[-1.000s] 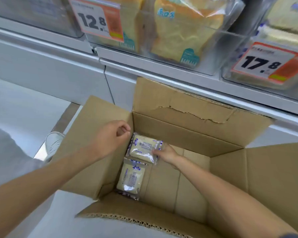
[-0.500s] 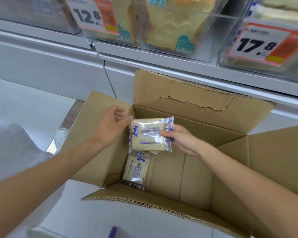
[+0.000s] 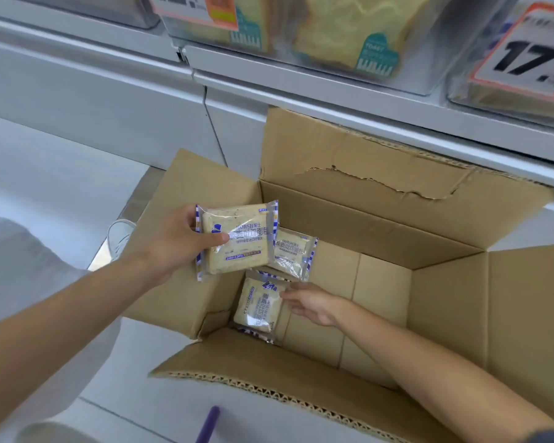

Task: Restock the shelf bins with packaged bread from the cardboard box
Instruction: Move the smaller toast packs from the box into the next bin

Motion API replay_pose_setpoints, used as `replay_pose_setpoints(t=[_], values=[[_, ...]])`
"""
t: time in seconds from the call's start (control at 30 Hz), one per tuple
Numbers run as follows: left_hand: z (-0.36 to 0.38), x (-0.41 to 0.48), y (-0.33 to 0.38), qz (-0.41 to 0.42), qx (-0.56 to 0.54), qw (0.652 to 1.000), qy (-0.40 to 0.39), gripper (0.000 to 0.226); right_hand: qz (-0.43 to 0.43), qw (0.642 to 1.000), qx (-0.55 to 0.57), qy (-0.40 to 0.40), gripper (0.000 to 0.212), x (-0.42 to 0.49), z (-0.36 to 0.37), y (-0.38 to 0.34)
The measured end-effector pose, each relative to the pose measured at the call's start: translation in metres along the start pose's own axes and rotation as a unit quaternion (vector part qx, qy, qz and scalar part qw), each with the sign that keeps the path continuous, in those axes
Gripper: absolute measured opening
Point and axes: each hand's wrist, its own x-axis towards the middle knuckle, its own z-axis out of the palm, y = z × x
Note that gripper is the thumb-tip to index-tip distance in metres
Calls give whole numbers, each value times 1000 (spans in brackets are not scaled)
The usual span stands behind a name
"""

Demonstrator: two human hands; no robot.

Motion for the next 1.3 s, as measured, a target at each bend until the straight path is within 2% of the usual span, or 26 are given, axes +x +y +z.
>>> replay_pose_setpoints(t=[0.1,0.2,0.3,0.43,0.6,0.73,0.8,0.9,1.0,1.07,1.13,1.17,1.23,1.27,1.3], values=[[3,3,2,6,13,1000,1,30,15,1000,10,4,63,25,16,16],[4,2,3,5,15,1000,9,28,-12,999,-10,46,41,39,22,26],[7,2,2,3,20,1000,13,26,-55,993,-20,100,26,43,25,29],[13,1,5,24,27,999,8,28,-170,977,-80,105,28,7,9,11],[34,-6,23,72,37,997,-19,23,-334,902,-236,136,31,-83,-47,-41],[51,-13,57,134,54,989,-28,20,-392,826,-363,177,28,-161,-70,-83],[55,-19,78,170,53,984,-7,20,-412,798,-385,213,30,-194,-76,-98],[64,-32,107,210,72,975,-11,28,-442,781,-369,243,31,-238,-77,-115],[83,-57,127,218,38,972,-83,30,-483,759,-354,255,31,-269,-67,-130],[97,-76,142,218,18,969,-114,31,-497,757,-336,258,31,-286,-60,-135],[106,-87,151,235,1,965,-116,36,-506,753,-322,272,30,-303,-57,-136],[107,-90,157,240,-12,965,-105,39,-513,737,-318,303,32,-312,-57,-134],[109,-96,171,252,-34,964,-81,40,-528,703,-278,387,49,-334,-64,-130],[111,-98,179,254,-49,963,-78,41,-529,706,-232,409,64,-346,-69,-127],[116,-100,188,251,-68,962,-85,46,-522,729,-178,405,79,-356,-76,-124]])
